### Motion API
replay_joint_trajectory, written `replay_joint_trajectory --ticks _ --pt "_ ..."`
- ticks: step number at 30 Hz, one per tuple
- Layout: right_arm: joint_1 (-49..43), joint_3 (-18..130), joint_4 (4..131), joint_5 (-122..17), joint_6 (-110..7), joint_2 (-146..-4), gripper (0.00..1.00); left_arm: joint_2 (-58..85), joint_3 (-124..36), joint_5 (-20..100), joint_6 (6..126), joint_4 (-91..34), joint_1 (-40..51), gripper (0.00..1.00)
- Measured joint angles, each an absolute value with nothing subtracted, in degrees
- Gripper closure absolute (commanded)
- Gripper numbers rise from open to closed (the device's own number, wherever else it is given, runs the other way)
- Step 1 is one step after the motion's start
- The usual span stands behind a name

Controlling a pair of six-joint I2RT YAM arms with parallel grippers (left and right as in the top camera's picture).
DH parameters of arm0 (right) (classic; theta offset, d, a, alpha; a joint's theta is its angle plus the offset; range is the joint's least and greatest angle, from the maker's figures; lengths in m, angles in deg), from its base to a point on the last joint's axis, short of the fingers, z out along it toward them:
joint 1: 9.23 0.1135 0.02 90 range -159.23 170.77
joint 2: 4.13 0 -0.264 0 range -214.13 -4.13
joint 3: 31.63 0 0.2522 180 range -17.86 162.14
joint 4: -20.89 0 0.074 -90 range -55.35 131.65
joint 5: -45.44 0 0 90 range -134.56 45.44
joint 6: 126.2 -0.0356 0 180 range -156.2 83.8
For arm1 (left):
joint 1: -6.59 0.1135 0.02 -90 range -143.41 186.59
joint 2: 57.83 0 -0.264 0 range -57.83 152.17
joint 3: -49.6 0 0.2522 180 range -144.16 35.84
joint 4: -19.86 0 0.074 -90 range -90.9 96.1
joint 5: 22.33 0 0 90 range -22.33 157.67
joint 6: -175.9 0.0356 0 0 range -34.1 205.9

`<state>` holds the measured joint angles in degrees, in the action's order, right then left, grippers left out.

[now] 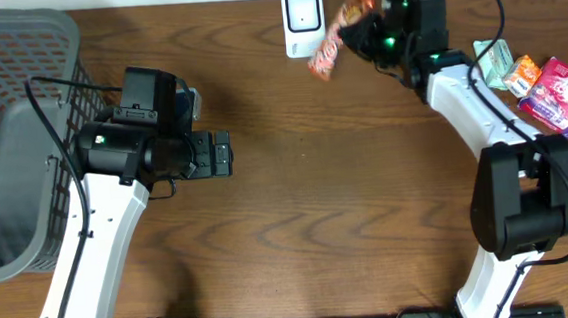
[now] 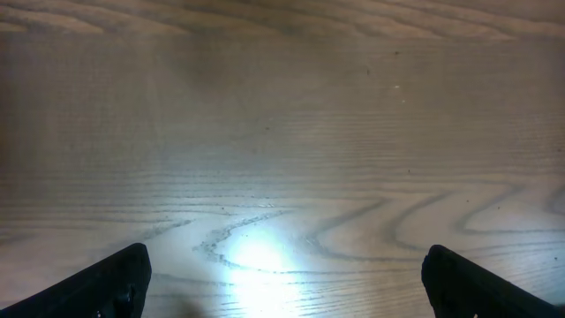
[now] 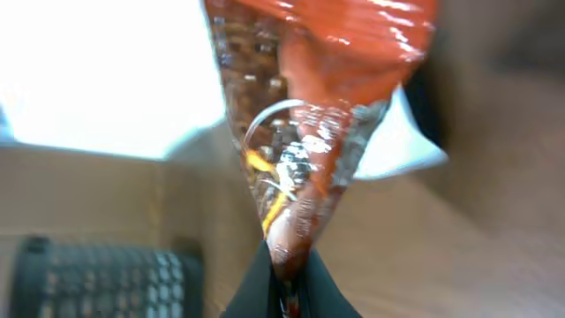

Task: Scan the item barcode
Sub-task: 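Hold the orange chocolate bar over the white scanner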

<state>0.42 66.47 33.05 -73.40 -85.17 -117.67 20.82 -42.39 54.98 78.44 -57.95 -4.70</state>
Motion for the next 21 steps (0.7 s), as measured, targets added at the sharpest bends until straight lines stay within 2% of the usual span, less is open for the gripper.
replay_joint_trajectory --ticks 6,9,14,21 --pt "5.7 66.7 15.3 -62.0 -95.5 -119.2 0.99 20.8 -42.4 55.0 78.4 -58.0 -4.7 0.02" --pt "7.1 68.1 11.1 -58.8 -99.9 -122.2 0.99 20.8 -42.4 55.0 78.4 -57.9 -4.7 0.02" --pt "7.3 76.1 11.3 -57.4 -103.0 -131.8 0.99 20.8 -42.4 55.0 78.4 -58.0 -4.7 0.02" --pt "7.3 88.1 23.7 -58.1 -99.5 -139.8 0.99 20.8 -42.4 55.0 78.4 -57.9 -4.7 0.02"
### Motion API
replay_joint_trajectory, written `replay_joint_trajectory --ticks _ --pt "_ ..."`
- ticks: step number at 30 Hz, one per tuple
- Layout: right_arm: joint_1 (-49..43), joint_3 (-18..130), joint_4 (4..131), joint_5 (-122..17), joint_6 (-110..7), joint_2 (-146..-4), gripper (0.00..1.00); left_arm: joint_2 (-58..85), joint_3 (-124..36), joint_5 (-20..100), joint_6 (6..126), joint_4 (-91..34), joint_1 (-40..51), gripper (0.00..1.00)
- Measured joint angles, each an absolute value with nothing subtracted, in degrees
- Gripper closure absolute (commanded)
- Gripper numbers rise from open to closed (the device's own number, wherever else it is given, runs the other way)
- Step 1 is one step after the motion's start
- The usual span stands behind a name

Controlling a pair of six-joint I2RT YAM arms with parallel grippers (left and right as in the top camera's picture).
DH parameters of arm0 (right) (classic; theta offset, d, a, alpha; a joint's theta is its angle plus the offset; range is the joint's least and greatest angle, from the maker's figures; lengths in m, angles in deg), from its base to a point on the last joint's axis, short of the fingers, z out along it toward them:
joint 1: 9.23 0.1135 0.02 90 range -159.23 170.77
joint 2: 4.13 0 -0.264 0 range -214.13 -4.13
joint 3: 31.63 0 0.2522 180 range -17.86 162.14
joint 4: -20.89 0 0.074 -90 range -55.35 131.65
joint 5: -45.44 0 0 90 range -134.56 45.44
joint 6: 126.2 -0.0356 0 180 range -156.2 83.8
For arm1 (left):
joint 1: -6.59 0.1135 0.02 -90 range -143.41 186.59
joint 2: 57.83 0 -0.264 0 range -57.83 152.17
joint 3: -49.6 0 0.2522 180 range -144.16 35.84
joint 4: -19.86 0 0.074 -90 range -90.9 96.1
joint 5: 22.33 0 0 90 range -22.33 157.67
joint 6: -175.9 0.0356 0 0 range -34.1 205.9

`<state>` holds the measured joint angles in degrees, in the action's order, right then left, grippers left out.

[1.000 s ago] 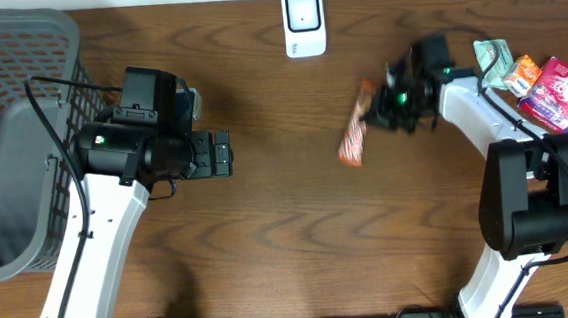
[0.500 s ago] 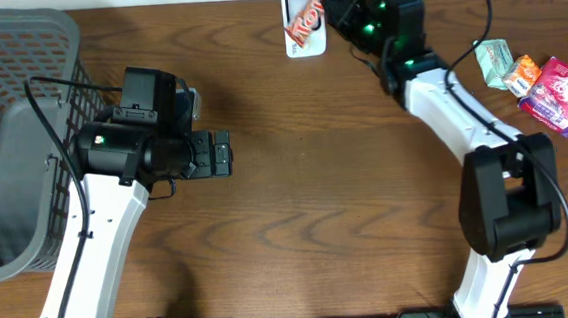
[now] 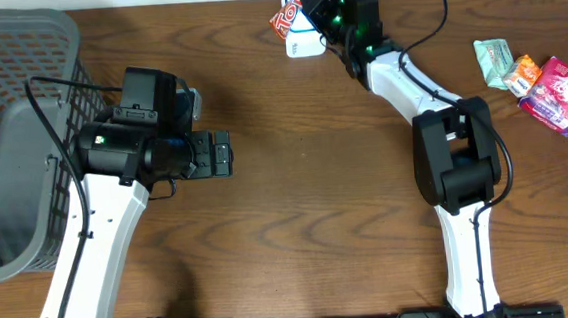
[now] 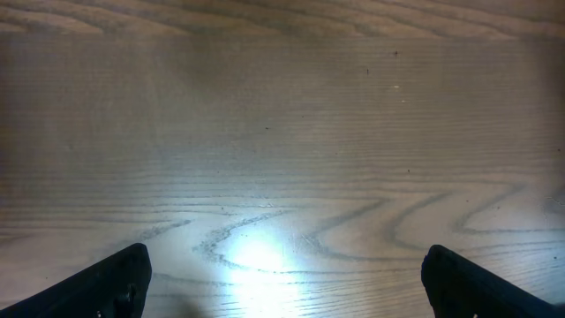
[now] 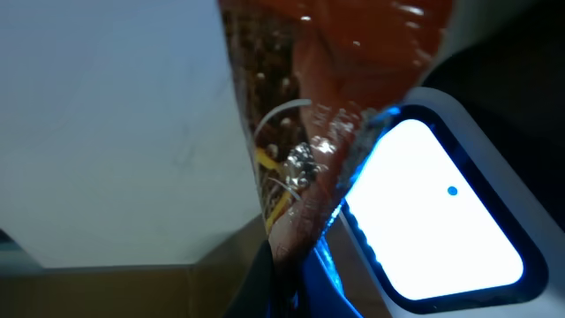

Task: Scan the item barcode
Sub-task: 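Hold the orange chocolate bar over the white scanner, then carry the chocolate bar right and drop it with the other items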

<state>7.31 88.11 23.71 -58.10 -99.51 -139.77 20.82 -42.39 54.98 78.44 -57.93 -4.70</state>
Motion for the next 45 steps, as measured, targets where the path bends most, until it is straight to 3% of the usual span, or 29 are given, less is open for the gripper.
replay_joint_trajectory --ticks 4,10,20,24,29,39,41,45 --pt "7.0 93.9 30.7 -58.5 -95.6 -139.7 0.99 20.8 -42.4 55.0 78.4 -57.9 -4.7 0.02" --pt "2.5 101.7 50.9 -60.6 -86.3 -139.0 0.99 20.8 -42.4 55.0 78.4 -58.0 -4.7 0.02" --pt "-17.9 104.3 77.1 -60.0 -67.5 -134.1 0.99 20.8 -42.4 55.0 78.4 -57.9 -4.7 0.02" --pt "-23.7 104.4 82.9 -58.9 -60.4 -134.1 0.73 20.8 -42.4 55.0 78.4 -57.9 -4.7 0.02" --pt "-26.2 104.4 87.6 -54.3 -57.2 -134.1 0.56 20.8 -42.4 55.0 78.4 -57.9 -4.7 0.02" --pt "-28.6 104.4 99.4 -47.7 -56.2 -133.0 0.35 20.8 -42.4 55.0 78.4 -57.9 -4.7 0.02" --pt "-28.6 104.3 102.4 -47.4 -56.5 -130.3 0.01 20.8 -42.4 55.0 78.4 -57.9 -4.7 0.02" --pt "-28.6 104.3 111.8 -48.9 -56.1 -120.3 0.01 20.8 -42.4 55.0 78.4 -57.9 -4.7 0.02"
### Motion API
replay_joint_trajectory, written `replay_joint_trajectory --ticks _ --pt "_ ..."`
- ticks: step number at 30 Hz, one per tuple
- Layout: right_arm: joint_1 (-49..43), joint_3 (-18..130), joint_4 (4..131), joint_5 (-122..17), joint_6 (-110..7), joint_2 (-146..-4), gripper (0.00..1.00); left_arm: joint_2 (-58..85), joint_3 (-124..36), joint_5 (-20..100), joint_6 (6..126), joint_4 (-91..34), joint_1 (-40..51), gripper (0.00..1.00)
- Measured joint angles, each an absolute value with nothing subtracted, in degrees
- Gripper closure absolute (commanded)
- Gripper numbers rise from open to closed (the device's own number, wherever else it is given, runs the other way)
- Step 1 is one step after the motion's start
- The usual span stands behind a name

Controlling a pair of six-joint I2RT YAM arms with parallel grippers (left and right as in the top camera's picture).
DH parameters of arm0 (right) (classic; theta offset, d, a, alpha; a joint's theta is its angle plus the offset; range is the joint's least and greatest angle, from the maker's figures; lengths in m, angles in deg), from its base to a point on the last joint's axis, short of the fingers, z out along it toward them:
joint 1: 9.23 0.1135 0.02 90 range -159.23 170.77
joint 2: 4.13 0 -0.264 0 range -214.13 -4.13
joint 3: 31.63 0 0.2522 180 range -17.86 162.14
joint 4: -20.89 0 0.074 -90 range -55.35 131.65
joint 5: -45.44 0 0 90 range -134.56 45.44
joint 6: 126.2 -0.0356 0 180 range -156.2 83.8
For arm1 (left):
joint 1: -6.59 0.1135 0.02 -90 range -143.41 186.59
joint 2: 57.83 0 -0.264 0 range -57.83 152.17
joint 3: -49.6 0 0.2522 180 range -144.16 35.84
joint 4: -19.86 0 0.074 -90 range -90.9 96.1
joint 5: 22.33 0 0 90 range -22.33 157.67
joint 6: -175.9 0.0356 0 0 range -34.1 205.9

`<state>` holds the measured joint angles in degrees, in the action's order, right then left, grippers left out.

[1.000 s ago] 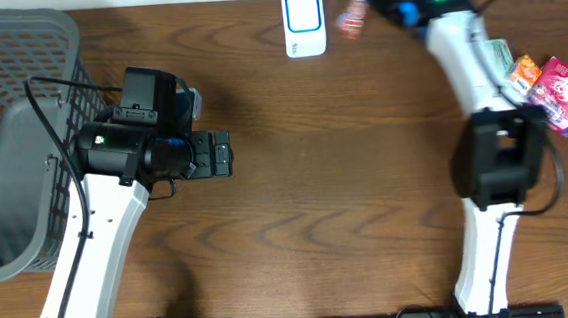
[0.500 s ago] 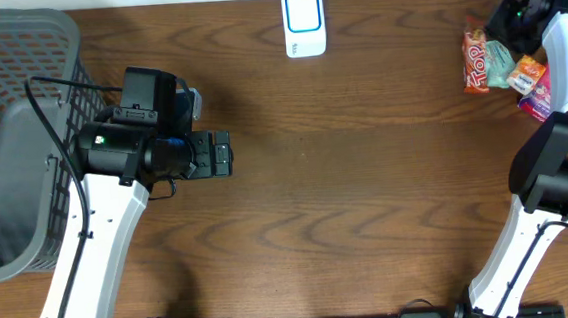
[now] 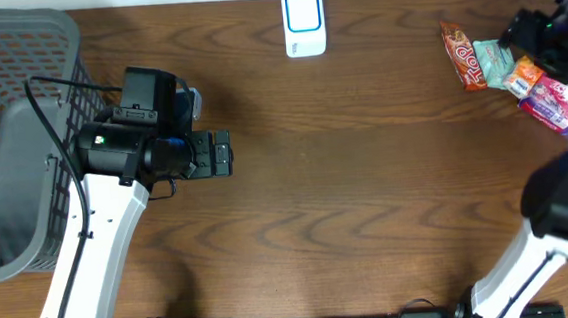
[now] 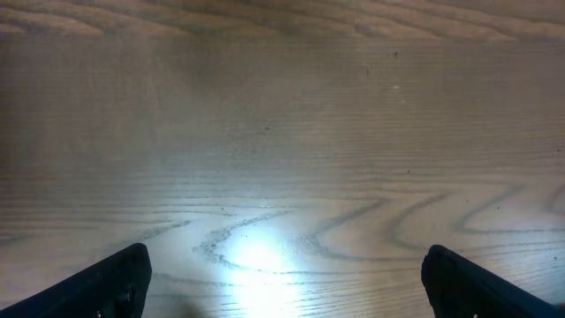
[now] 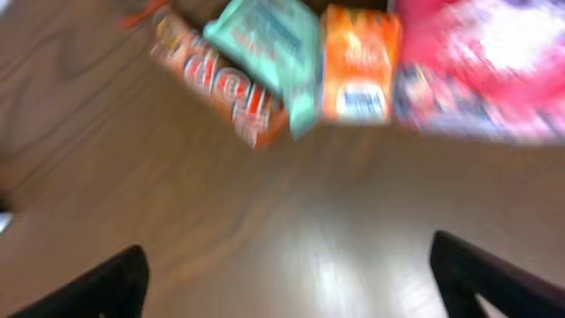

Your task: Scan the item barcode

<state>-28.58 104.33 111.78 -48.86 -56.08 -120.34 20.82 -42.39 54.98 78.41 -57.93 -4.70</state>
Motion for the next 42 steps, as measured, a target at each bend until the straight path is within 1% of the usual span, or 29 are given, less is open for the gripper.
replay_joint_trajectory --ticks 5,7,10,17,21,24,30,39,42 --pt "-28.2 105.0 123.0 -51.2 -56.0 -105.0 0.01 20.8 -42.4 55.0 78.4 -58.0 -4.7 0.02" --pt "-27.3 104.9 125.3 -51.3 -55.6 -102.5 0.01 20.8 -42.4 55.0 78.4 -57.9 -4.7 0.02" --pt "-21.4 103.1 128.4 -51.7 -54.2 -95.5 0.01 20.8 -42.4 55.0 78.4 -57.9 -4.7 0.02" --pt "-8.1 88.4 128.8 -52.7 -53.6 -75.4 0.01 20.8 -42.4 55.0 78.4 -57.9 -4.7 0.02" --pt "-4.8 80.8 130.5 -52.7 -54.2 -66.9 0.01 20.8 -42.4 55.0 78.4 -57.9 -4.7 0.02" --pt "-4.5 74.9 131.9 -52.7 -56.2 -61.0 0.01 20.8 -42.4 55.0 78.4 -57.9 -4.7 0.02" --pt "-4.5 72.8 131.8 -52.7 -57.1 -56.5 0.01 20.8 -42.4 55.0 78.4 -57.9 -4.7 0.02" --pt "-4.5 71.8 131.5 -52.0 -57.0 -56.2 0.01 20.8 -42.4 55.0 78.4 -57.9 -4.7 0.02" --pt "-4.5 68.4 127.9 -51.7 -56.5 -55.4 0.01 20.8 -42.4 55.0 78.4 -57.9 -4.7 0.02"
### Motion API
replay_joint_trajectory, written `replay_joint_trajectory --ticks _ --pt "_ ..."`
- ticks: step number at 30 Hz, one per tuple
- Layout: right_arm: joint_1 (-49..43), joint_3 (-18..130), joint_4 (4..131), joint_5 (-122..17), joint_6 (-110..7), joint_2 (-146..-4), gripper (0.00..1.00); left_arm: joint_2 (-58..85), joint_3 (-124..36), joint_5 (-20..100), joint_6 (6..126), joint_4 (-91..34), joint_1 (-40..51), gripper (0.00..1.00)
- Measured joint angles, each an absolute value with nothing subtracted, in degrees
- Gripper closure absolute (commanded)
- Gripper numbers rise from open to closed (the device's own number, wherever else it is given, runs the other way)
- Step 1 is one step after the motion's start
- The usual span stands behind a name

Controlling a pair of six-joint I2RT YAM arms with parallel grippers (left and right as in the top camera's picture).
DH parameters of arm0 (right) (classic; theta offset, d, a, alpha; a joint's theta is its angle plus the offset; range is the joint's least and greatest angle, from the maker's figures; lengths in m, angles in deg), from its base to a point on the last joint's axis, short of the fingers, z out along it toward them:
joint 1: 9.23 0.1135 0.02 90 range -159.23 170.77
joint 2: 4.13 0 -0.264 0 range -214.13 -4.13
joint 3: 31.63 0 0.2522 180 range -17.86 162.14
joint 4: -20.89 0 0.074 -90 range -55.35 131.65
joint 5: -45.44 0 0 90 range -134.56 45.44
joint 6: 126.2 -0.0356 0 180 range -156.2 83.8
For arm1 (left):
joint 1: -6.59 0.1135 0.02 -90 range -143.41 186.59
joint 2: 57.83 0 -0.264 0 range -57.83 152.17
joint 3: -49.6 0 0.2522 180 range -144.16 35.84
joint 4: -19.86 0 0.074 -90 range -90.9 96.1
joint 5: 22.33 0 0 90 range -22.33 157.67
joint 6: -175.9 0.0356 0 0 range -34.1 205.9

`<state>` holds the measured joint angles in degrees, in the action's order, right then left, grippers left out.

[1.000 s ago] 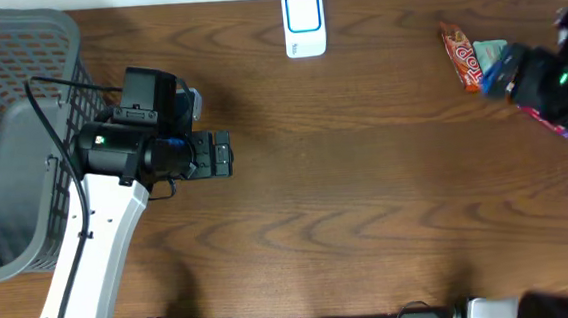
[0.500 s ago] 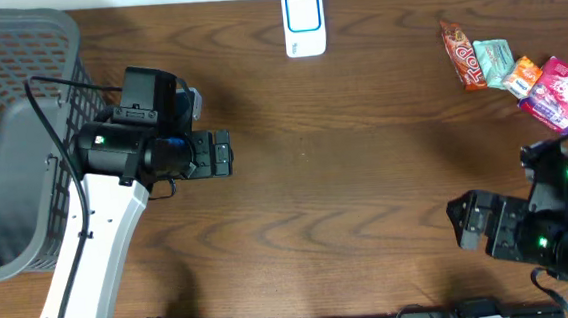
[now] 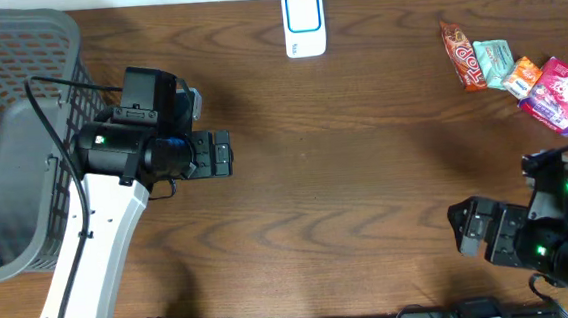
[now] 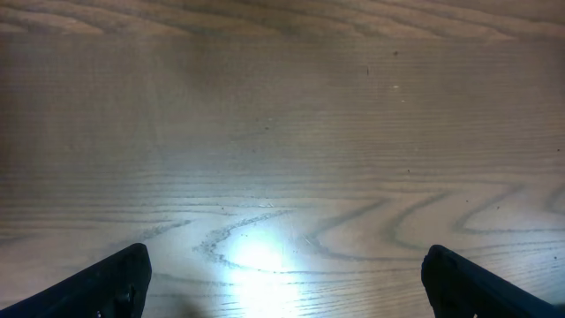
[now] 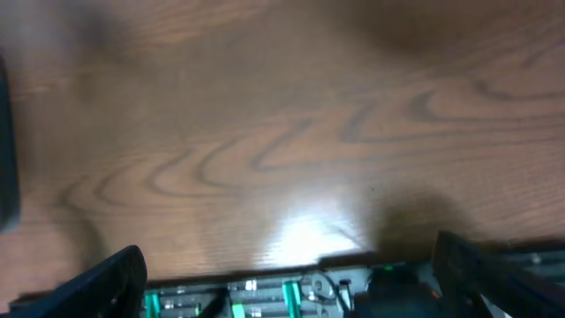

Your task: Scan the item barcode

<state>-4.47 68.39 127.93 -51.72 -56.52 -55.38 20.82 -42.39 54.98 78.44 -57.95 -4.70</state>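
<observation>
The white barcode scanner (image 3: 304, 22) stands at the back middle of the table. An orange-red snack packet (image 3: 462, 54) lies flat at the back right, against a teal packet (image 3: 496, 62). My right gripper (image 3: 461, 229) hangs open and empty near the front right edge, far from both. In the right wrist view the right gripper (image 5: 291, 291) looks down on bare wood and the table's front rail. My left gripper (image 3: 226, 154) is open over bare wood left of centre, and the left wrist view shows the left gripper (image 4: 282, 287) holding nothing.
A grey mesh basket (image 3: 14, 22) fills the left end of the table. An orange packet (image 3: 525, 75) and a pink packet (image 3: 564, 94) lie beside the teal one at the back right. A black rail with green parts (image 5: 265, 296) runs along the front edge.
My right gripper was open at the back right beside the packets; now it is down at the front right edge. The packets and the left arm have not moved.
My right gripper held the orange-red packet just right of the scanner, then over the scanner's face. Later the packet lay beside the teal one at the back right, with the gripper open near it. Now the gripper is at the front right, empty.
</observation>
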Motion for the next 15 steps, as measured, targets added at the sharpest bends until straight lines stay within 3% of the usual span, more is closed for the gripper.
replay_joint_trajectory --ticks 6,15 --pt "-4.5 53.8 110.1 -53.3 -49.2 -47.2 0.01 20.8 -42.4 55.0 78.4 -57.9 -4.7 0.02" --pt "-4.5 21.6 76.7 -57.6 -40.2 -21.4 0.01 20.8 -42.4 55.0 78.4 -57.9 -4.7 0.02"
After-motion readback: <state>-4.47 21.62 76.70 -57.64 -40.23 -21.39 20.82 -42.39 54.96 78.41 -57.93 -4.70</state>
